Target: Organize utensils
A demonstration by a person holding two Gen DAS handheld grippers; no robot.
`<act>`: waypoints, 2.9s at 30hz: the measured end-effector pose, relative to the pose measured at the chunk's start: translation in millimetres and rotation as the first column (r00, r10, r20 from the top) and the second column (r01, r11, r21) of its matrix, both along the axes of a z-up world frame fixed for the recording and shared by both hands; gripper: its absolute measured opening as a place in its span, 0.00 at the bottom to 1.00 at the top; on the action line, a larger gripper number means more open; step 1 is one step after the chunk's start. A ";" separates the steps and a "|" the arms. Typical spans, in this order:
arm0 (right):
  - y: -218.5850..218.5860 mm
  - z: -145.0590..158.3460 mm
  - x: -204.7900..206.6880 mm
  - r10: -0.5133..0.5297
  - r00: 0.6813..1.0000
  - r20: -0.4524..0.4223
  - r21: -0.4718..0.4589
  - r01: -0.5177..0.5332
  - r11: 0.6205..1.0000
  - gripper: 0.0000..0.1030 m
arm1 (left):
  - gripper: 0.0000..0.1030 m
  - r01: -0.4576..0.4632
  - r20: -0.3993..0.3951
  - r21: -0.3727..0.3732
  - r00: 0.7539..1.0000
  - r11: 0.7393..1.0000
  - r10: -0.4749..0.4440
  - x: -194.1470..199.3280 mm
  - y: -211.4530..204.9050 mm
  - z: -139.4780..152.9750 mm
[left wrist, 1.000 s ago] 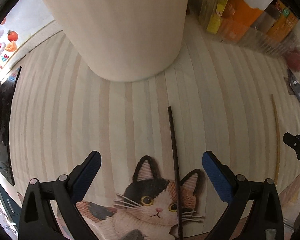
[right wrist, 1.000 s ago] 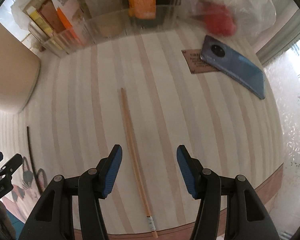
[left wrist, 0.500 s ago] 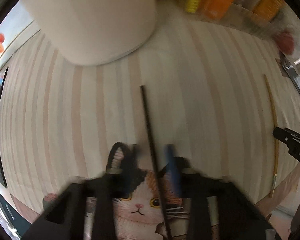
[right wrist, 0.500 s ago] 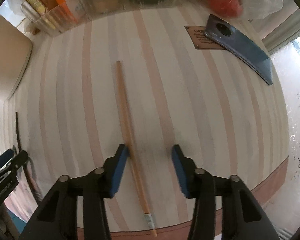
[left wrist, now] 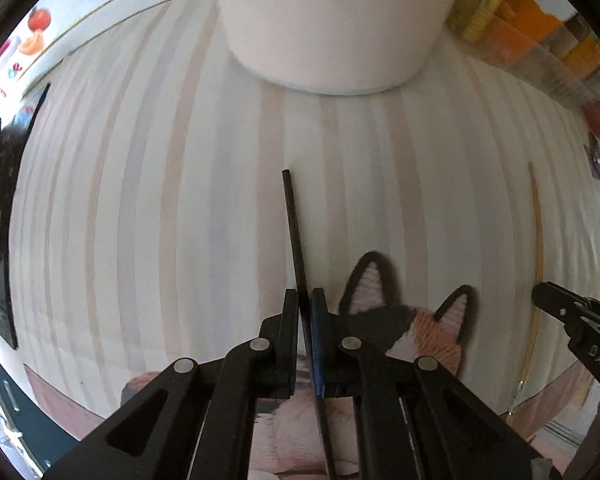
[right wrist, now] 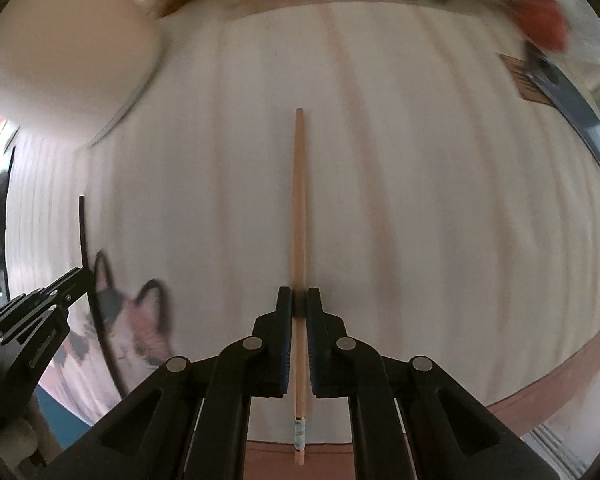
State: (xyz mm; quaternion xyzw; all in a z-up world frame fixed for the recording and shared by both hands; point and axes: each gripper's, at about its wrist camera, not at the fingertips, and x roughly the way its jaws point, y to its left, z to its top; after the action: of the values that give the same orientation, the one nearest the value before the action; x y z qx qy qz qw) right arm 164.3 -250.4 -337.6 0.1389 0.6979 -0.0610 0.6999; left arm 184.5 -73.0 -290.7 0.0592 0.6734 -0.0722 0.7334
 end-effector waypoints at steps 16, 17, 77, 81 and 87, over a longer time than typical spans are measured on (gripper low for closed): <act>4.6 -7.3 44.6 0.051 0.997 -0.060 -0.072 -0.055 0.996 0.07 | 0.05 -0.004 -0.010 -0.024 1.000 1.000 0.004 13.5 11.6 2.6; 6.4 -7.5 46.8 0.058 0.996 -0.064 -0.080 -0.063 0.995 0.07 | 0.05 -0.006 -0.009 -0.025 1.000 1.000 0.005 14.5 11.5 2.8; 41.2 240.0 80.6 -0.001 0.816 0.577 0.071 -0.049 0.996 0.07 | 0.00 0.045 0.633 -0.248 0.764 0.968 0.126 22.0 89.7 313.7; 46.9 236.1 81.3 0.009 0.827 0.563 0.085 -0.069 0.994 0.07 | 0.06 0.014 0.580 -0.268 0.800 0.963 0.150 30.7 97.4 290.9; 50.6 182.7 81.3 0.031 0.903 0.428 0.063 -0.064 0.996 0.07 | 0.51 -0.128 0.354 -0.255 0.910 0.959 0.215 64.0 112.7 179.5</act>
State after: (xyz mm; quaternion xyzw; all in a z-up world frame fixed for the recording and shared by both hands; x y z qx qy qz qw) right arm 245.6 -199.9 -154.8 0.1584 0.5329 0.0145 0.8311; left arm 248.4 39.7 -111.2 -0.0715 0.5092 -0.0703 0.8548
